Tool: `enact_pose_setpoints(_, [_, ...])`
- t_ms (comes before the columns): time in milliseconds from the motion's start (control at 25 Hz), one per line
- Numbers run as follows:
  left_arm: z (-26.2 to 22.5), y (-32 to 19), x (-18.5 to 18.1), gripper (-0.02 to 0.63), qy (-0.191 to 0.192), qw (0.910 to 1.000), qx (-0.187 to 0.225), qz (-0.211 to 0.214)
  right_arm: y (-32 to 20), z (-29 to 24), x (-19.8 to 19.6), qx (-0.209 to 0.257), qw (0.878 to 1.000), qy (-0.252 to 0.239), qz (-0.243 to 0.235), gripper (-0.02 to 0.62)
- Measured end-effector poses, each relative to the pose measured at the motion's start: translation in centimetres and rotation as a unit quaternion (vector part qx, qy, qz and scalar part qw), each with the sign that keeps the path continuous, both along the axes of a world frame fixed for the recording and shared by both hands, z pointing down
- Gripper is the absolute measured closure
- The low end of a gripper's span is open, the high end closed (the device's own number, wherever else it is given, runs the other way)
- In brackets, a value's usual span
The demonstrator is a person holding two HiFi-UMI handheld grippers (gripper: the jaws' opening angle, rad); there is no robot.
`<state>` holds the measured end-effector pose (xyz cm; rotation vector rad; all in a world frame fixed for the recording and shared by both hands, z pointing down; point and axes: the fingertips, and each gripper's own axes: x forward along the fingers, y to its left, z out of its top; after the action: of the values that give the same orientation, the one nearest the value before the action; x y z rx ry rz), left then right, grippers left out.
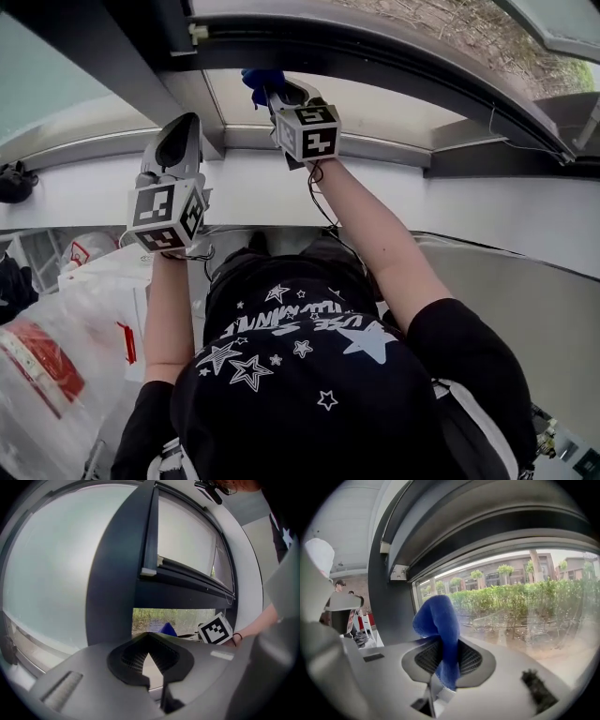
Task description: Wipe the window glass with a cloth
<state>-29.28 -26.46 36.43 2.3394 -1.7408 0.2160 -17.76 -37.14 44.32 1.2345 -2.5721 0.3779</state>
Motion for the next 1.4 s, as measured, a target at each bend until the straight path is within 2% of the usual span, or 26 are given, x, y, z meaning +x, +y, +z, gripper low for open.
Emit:
enact_pose_setpoints(160, [0.5,-1.3,3.9,0.598,-0.015,0.9998,-0.010,0.011,-0.2,-0.1,5.3,-0.002,1.000,0.002,0.003,0.522])
enact_pose_setpoints(360, [0.3,-3.2,9.8,0.597,-0.022,0.9993,-0.011,0.029,-0.5,-0.1,12.7,-0.007,0.999,-0.010,0.031,0.521])
enact_pose_setpoints(800, [0.3,-4.1,24.8,0.598,-0.034,0.9954,-0.021,0.087,-0.2,-0.4,31.6,-0.012,0.993,-0.026,0.113,0.521])
enact_pose_setpoints(1000, [-0.4,-4.1,30.8,0.597,-0.042,0.9927,-0.017,0.112,-0.2,-0.8,39.9,-0.018,0.986,-0.056,0.158,0.520])
enact_pose_setpoints(1240, [-0.7,-4.0,37.5,0.597,-0.050,0.9886,-0.009,0.141,0.1,-0.8,49.8,-0.014,0.973,-0.062,0.221,0.521])
enact_pose_setpoints(1400, [-0.8,-3.8,41.7,0.597,-0.051,0.9854,-0.006,0.162,0.6,-1.0,54.8,-0.011,0.966,-0.063,0.252,0.520])
